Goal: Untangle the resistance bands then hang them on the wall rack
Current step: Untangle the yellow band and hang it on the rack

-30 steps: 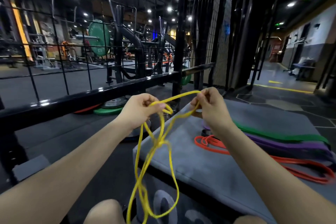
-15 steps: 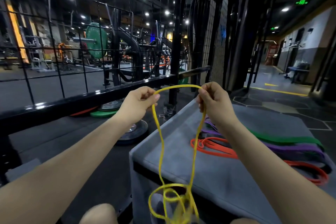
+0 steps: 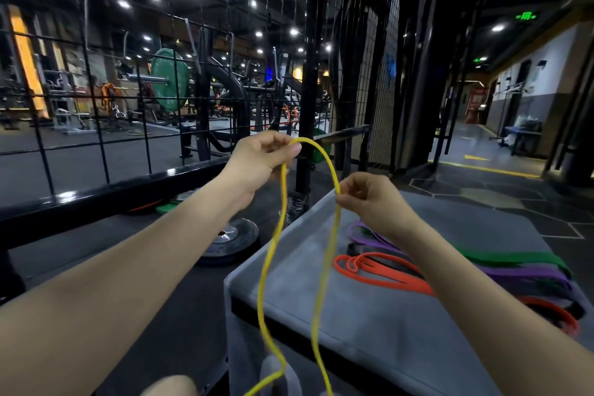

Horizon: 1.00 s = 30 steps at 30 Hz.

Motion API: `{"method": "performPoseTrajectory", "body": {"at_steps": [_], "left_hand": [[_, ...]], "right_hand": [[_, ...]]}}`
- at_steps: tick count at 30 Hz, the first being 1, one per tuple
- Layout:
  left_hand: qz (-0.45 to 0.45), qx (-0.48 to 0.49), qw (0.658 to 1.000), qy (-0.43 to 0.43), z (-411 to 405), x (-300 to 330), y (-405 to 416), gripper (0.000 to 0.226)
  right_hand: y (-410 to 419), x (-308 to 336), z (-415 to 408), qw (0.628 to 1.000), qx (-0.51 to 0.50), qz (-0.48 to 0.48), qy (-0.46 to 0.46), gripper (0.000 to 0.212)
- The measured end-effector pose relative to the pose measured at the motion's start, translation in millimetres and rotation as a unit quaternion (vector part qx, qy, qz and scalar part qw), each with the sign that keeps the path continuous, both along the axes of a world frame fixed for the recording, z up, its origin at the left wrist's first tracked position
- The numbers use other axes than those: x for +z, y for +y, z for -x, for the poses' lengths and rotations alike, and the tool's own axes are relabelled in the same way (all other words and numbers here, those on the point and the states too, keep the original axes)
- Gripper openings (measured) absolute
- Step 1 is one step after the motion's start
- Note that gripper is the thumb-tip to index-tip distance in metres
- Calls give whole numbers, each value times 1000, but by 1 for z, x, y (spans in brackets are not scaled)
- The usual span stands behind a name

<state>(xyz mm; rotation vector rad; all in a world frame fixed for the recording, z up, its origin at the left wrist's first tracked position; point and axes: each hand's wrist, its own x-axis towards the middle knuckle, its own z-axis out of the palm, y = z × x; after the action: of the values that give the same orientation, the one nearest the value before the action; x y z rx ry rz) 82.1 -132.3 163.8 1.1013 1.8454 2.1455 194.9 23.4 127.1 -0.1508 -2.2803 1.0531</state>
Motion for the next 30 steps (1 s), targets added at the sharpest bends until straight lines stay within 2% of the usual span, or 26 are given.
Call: {"method": "performPoseTrajectory", "body": {"at_steps": [3,6,11,15,18,22,26,30], "left_hand": [[37,-10,997,62,-6,9,7,15],[45,-15,995,84,-15,17,12,14],[16,-24,998,53,-15,26,14,12],[10,-30,999,34,-15,28,19,12],[-11,-36,999,21,-16,33,22,11],[-24,-42,999,17,-17,39,26,8],[11,-54,998,30,-19,34,32,4],[81,-113,990,-2,-27,19,39,21]], "right_hand": [[-11,17,1,996,47,34,67,9],[-18,40,7,994,41,2,102,1],[-20,55,15,993,16,3,120,22],[-19,61,15,993,-6,14,118,20],[-21,68,13,989,22,75,127,10],[-22,77,11,981,31,130,140,12],[-23,82,9,971,42,171,164,12],[-23,83,12,964,21,189,188,16]]}}
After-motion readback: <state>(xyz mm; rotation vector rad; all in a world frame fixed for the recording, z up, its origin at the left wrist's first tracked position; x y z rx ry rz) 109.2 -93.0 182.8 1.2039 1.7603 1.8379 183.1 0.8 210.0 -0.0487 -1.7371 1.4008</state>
